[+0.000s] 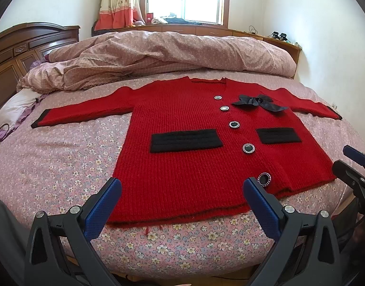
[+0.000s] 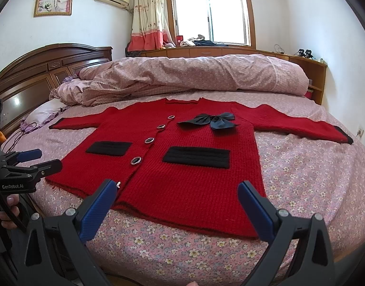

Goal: Fold small clothes

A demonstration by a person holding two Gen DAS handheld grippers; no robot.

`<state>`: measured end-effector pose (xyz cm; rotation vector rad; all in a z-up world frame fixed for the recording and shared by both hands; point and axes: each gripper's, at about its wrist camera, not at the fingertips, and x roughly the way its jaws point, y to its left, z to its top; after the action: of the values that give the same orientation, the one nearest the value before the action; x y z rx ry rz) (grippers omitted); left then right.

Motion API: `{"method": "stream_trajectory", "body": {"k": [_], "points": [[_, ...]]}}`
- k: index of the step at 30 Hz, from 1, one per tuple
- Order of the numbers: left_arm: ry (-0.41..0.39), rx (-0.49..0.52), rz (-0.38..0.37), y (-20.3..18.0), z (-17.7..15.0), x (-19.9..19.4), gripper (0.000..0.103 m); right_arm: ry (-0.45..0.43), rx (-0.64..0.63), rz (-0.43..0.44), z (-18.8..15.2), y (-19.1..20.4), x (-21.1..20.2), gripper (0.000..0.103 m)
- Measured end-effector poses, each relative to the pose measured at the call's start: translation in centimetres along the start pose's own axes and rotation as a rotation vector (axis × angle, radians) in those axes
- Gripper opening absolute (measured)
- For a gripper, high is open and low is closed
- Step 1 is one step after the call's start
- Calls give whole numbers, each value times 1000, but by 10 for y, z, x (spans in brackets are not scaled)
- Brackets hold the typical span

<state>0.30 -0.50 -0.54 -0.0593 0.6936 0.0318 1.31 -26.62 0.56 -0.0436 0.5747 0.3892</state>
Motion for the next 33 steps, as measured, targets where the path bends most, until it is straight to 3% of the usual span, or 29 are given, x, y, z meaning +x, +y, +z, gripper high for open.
{"method": "stream_trajectory", "body": {"k": [12,20,24,28,30,33], "points": [[8,-21,6,3,1,2,99,6,5,16,2,2,3,103],[19,-103,49,33,19,11,99,-6,-54,96,36,34,33,103],[65,-216,92,75,32,28,99,-5,-111,153,55,68,54,103],[48,-290,116,120,47,40,99,-2,-147,221,74,109,78,103],[47,-321,114,144,55,48,99,-41,-152,219,81,128,84,103],[-17,-480,3,197,68,59,99,-103,-143,196,92,158,93,103]]}}
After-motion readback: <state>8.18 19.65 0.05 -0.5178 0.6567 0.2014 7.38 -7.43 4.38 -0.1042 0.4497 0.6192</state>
